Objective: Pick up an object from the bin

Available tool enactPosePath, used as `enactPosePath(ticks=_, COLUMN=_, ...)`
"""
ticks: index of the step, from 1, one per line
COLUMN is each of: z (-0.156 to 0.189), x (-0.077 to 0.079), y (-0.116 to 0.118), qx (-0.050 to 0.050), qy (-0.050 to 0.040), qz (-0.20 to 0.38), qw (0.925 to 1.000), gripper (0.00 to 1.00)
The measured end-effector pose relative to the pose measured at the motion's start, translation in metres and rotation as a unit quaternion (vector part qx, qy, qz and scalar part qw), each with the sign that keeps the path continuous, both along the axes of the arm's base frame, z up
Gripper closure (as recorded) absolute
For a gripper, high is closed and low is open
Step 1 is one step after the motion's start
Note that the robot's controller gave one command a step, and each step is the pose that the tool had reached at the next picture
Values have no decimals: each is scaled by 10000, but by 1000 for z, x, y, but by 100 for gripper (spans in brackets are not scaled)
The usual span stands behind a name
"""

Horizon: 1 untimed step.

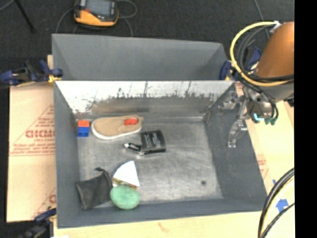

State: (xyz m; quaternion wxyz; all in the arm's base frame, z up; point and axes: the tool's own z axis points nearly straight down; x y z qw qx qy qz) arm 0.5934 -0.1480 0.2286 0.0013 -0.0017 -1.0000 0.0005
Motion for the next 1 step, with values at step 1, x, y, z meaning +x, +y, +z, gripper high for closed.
enactPosePath(ticks=1, z=4, x=2, y=1, qx=-6, qy=-38, qz=14, qw=10000, gripper=0)
